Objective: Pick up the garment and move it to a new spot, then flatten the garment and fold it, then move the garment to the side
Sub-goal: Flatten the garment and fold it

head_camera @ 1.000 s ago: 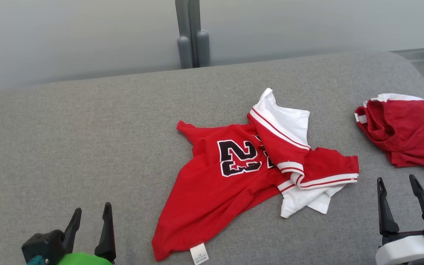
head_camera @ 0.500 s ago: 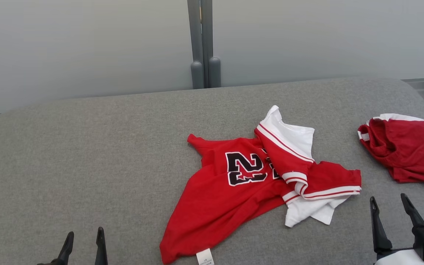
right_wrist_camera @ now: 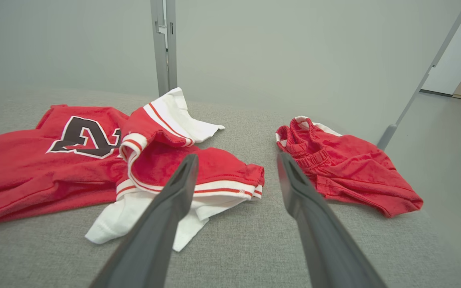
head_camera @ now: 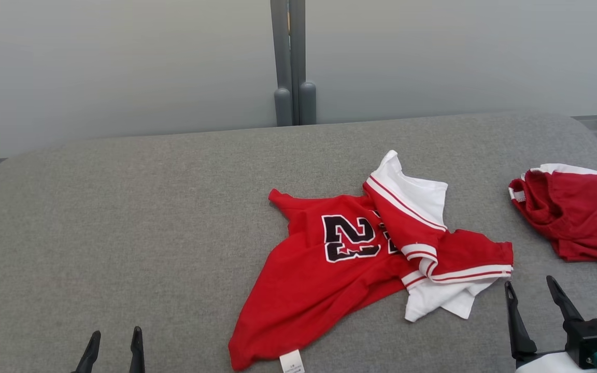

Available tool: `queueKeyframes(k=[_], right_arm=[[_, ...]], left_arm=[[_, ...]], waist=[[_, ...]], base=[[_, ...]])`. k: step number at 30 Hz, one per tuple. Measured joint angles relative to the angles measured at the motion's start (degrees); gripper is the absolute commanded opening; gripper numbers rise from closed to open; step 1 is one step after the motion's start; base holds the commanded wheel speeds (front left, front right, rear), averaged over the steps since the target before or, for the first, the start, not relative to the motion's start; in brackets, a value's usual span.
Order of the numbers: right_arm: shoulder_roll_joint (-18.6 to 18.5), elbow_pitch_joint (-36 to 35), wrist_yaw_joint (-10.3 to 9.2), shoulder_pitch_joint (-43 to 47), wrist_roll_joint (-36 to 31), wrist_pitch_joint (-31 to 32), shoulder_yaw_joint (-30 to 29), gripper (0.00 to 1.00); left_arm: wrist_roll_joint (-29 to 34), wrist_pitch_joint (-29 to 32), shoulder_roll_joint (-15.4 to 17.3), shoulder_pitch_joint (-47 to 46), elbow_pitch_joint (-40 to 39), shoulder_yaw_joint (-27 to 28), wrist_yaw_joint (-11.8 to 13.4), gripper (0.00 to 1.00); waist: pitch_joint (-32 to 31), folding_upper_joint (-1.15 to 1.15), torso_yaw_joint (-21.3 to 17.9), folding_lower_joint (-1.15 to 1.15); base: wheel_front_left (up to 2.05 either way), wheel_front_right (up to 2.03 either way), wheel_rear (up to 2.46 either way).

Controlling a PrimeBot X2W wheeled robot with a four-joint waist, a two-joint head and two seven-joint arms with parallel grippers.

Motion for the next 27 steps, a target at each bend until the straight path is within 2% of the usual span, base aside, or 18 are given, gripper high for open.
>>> queueKeyframes(k=[7, 13, 18, 27], right_arm=[[0.42, 0.21, 0.00, -0.19, 0.01, -0.01, 0.80, 1.00], [0.62, 0.25, 0.00, -0.87, 0.08, 0.00, 1.74, 1.00], [0.71, 0.20, 0.00, -0.98, 0.21, -0.01, 1.94, 1.00], [0.78, 0.24, 0.00, -1.33, 0.43, -0.01, 2.36, 1.00]], left_arm=[[3.80, 0.00, -2.98, 0.09, 1.34, 3.92, -3.68, 1.00], [4.22, 0.00, -4.24, 0.20, 2.75, 5.10, -6.55, 1.00], [5.11, 0.00, -5.26, 0.10, 2.92, 5.71, -7.49, 1.00], [5.89, 0.00, -6.16, 0.04, 2.88, 6.45, -7.77, 1.00]], waist=[[-0.55, 0.00, 0.61, 0.00], [-0.49, 0.00, 0.57, 0.00], [-0.13, 0.00, 0.63, 0.00], [0.02, 0.00, 0.69, 0.00]], base=[[0.00, 0.00, 0.00], [0.00, 0.00, 0.00], [0.00, 0.00, 0.00], [0.00, 0.00, 0.00]])
